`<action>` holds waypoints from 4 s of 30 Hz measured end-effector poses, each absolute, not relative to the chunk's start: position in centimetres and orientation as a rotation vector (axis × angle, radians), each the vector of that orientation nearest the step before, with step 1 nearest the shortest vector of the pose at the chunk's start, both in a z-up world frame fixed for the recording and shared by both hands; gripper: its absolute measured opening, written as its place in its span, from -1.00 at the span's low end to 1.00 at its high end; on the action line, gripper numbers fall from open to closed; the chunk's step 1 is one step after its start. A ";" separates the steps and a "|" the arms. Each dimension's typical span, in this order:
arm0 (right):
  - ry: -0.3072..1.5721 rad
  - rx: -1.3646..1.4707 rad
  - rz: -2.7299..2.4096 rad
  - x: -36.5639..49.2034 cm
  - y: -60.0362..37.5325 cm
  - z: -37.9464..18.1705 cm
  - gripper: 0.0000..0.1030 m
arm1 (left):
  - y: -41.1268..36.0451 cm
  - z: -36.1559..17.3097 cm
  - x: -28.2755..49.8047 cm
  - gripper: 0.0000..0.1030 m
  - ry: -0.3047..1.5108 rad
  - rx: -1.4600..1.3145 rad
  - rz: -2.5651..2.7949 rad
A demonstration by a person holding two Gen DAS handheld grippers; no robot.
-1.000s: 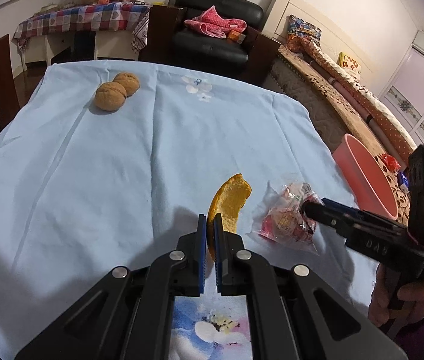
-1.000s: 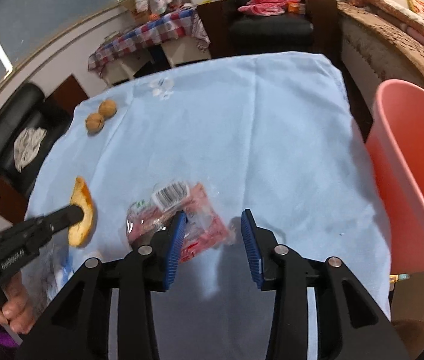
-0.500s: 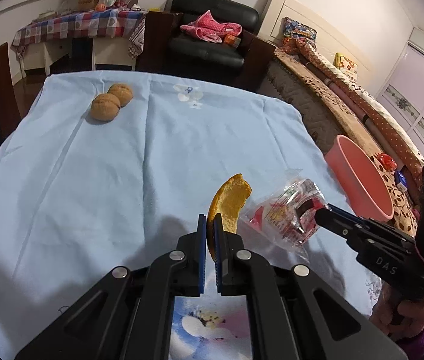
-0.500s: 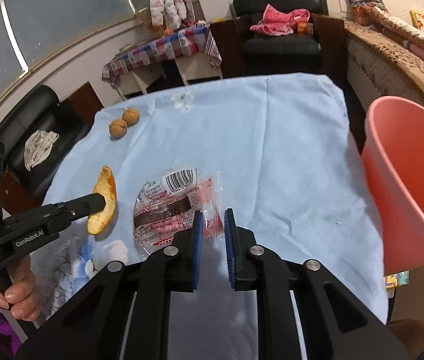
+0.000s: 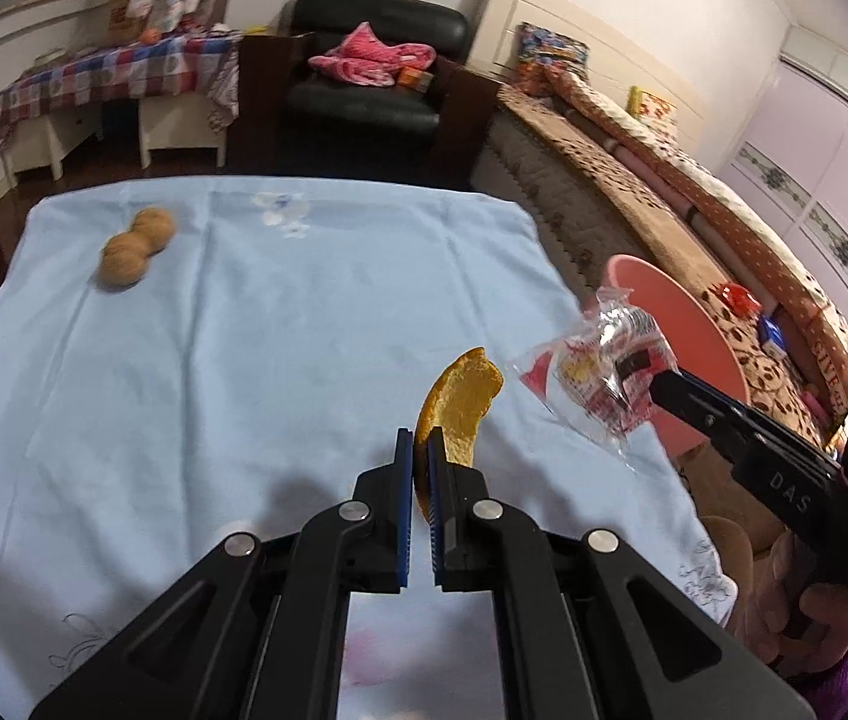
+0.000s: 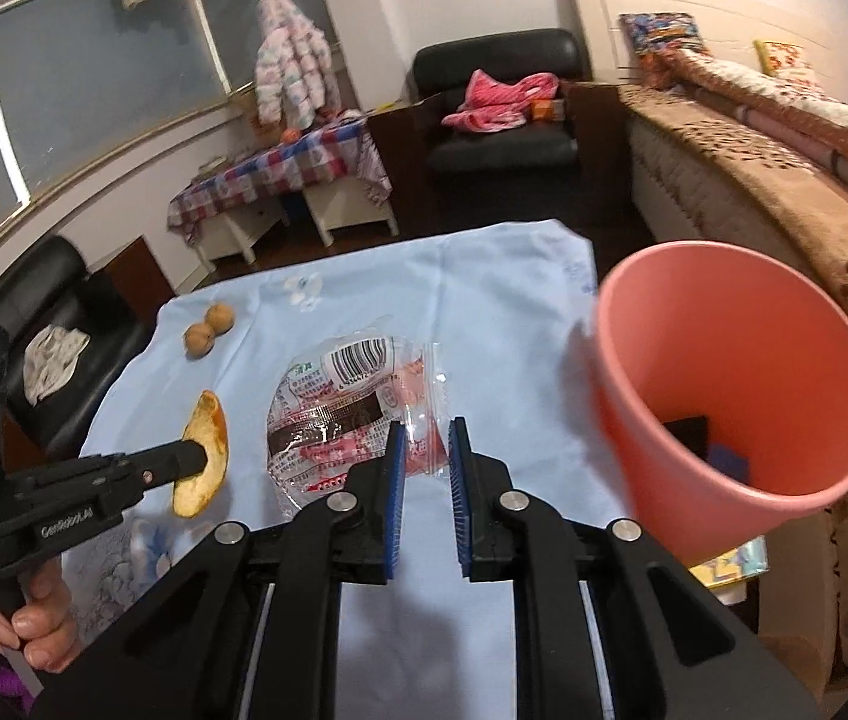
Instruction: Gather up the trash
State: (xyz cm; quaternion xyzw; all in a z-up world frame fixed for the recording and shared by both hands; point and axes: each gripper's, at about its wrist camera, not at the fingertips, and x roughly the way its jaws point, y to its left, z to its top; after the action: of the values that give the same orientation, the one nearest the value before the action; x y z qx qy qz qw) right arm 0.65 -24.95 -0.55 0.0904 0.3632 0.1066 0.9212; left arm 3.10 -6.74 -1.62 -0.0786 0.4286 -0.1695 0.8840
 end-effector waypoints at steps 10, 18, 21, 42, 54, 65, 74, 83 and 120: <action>0.675 0.238 0.070 0.2 -31.4 0.9 -0.72 | -13.0 0.5 5.0 -0.93 0.875 -0.126 -0.472; 0.654 0.291 -0.069 -0.2 -36.8 0.3 -0.72 | -18.7 1.8 6.5 -0.93 0.843 -0.083 -0.558; 0.655 0.300 -0.111 -0.3 -38.4 -0.2 -0.72 | -21.0 1.9 7.3 -0.93 0.847 -0.083 -0.596; 0.706 0.323 -0.201 1.1 -42.2 -3.3 -0.70 | -29.3 -0.8 10.5 -0.88 0.900 -0.032 -0.640; 0.712 0.364 -0.188 1.2 -42.3 -3.8 -0.42 | -28.9 0.0 10.0 -0.41 0.855 -0.028 -0.651; 0.684 0.357 -0.157 0.2 -40.9 -2.3 -0.42 | -27.3 1.1 8.8 -0.05 0.815 -0.034 -0.605; 0.688 0.333 -0.111 -0.9 -38.1 -1.1 -0.39 | -25.4 2.4 7.4 0.01 0.769 -0.035 -0.563; 0.679 0.311 -0.065 -1.8 -35.3 0.2 -0.14 | -23.3 3.9 5.5 0.01 0.707 -0.031 -0.527; 0.614 0.219 0.009 -2.9 -27.1 2.9 0.03 | -13.8 4.7 2.3 0.09 0.629 -0.100 -0.397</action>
State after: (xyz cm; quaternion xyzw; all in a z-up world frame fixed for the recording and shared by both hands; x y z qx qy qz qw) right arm -2.87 -27.08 2.92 0.1078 0.3016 0.0043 0.9473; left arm 2.34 -13.83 4.65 -0.0486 0.3073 -0.1940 0.9304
